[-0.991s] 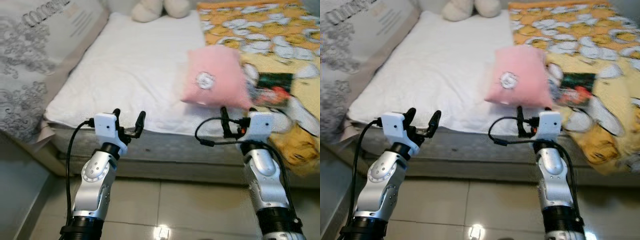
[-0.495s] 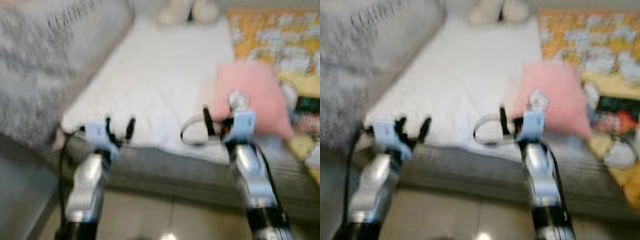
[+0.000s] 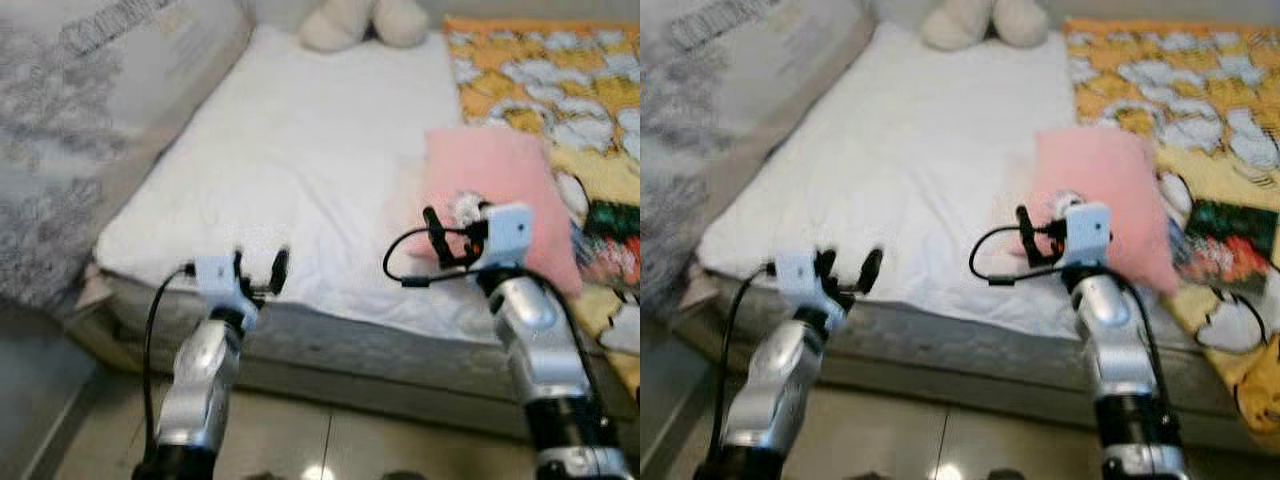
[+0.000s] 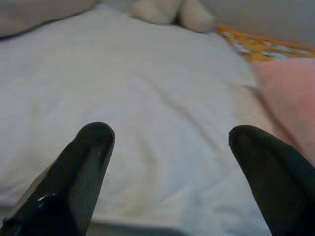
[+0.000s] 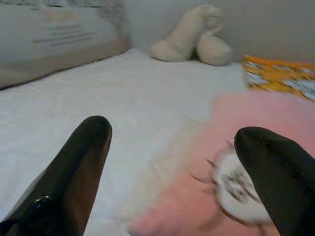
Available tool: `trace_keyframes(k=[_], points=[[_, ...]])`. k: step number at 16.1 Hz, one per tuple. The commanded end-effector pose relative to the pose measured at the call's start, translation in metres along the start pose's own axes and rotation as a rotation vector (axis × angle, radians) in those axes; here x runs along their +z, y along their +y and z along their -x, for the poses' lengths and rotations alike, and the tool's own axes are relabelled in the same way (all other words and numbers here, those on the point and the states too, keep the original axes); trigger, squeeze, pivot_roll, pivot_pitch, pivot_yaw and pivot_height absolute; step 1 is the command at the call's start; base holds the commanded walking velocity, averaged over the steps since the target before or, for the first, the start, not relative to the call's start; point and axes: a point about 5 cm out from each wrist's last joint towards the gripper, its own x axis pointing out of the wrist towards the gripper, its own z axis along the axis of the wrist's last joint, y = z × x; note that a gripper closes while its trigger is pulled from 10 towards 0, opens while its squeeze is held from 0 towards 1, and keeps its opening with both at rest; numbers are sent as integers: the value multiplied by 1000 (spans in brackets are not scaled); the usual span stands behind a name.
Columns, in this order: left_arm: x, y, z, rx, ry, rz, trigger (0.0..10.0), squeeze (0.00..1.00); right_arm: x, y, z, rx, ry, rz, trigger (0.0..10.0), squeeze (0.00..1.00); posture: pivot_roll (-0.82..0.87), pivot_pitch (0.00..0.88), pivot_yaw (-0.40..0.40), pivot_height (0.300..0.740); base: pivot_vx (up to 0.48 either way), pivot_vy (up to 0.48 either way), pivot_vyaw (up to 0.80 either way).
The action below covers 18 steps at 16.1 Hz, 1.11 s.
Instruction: Clean up the room
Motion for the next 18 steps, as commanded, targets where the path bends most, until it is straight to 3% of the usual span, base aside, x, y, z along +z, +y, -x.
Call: trace_keyframes(k=[1,6,12,15,18], points=[[2,-3,-1,4,-18,-21,10000,0,-4,2,-1,29,37,-16,10000,0,-249,0,12,740,0,0,0],[5,-11,-1,-33,-45,-33,10000,0,-7,16,-8,60,47,-40,10000,0,-222,0,18,740,0,-377,494],[9,-23,-16,-132,-40,-52,10000,0,-11,18,-6,26,49,-39,10000,0,-247,0,63,740,41,-432,338],[15,-22,-21,-131,-64,-61,10000,0,-8,24,-9,46,50,-61,10000,0,-223,0,43,740,0,0,0],[11,-16,-15,-105,-53,-53,10000,0,-12,23,-8,38,60,-67,10000,0,-205,0,31,740,0,0,0]])
